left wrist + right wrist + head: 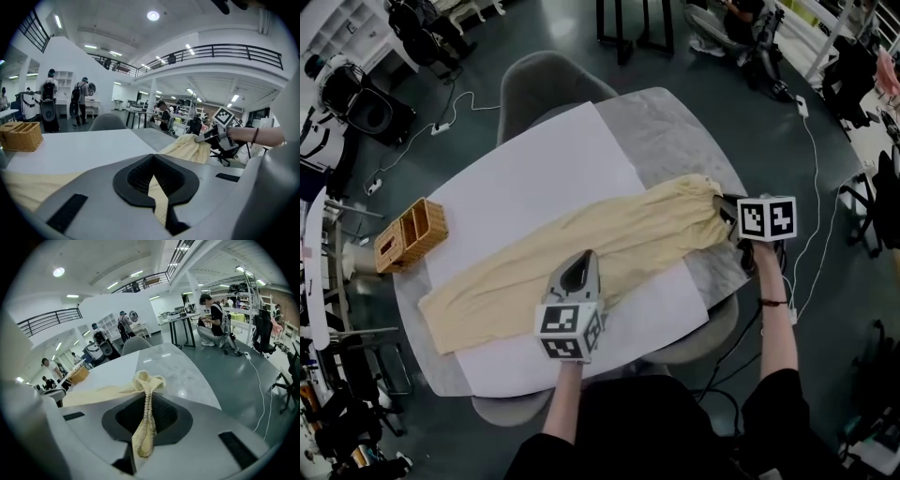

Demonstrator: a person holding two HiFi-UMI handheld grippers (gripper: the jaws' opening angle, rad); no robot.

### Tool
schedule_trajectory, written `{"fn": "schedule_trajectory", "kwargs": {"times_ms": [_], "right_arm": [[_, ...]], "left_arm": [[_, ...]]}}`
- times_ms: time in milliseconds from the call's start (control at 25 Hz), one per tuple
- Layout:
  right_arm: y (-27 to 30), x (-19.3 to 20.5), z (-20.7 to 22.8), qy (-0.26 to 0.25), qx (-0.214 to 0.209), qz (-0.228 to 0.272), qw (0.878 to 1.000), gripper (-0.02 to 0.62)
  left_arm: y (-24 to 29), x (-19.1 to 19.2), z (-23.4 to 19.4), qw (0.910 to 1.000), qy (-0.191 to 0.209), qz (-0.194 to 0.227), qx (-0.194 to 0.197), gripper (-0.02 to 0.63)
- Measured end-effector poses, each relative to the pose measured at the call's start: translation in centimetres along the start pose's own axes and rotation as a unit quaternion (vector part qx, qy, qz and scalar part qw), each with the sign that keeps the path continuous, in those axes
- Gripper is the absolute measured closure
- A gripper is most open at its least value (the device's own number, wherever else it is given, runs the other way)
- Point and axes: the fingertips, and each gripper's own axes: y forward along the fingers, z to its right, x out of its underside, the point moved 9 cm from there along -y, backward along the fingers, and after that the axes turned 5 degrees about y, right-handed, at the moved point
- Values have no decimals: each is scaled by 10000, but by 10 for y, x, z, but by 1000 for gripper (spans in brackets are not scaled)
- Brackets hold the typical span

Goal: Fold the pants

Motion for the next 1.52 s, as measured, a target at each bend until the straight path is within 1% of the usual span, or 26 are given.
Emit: {"fn": "schedule_trajectory", "kwargs": {"times_ms": [400,840,1040,1200,1520], "right_arm": [[-32,-2,-42,278,-570,254,9977,554],[-49,-2,-90,359,-1200,436,9912,554],[-54,-4,-118,323,-1493,482,9871,554],[-58,-8,-142,295,-1651,500,9846,554],[-48,-5,-190,311,-1901,575,9796,554]], "left_arm": [[-50,-1,2,9992,-16,206,-328,598],[-102,7,-11,9962,-107,414,-762,598],[-124,9,-19,9941,-198,483,-954,598],[-142,7,-28,9926,-247,528,-1068,598],[-173,24,-59,9903,-404,538,-1213,598]]}}
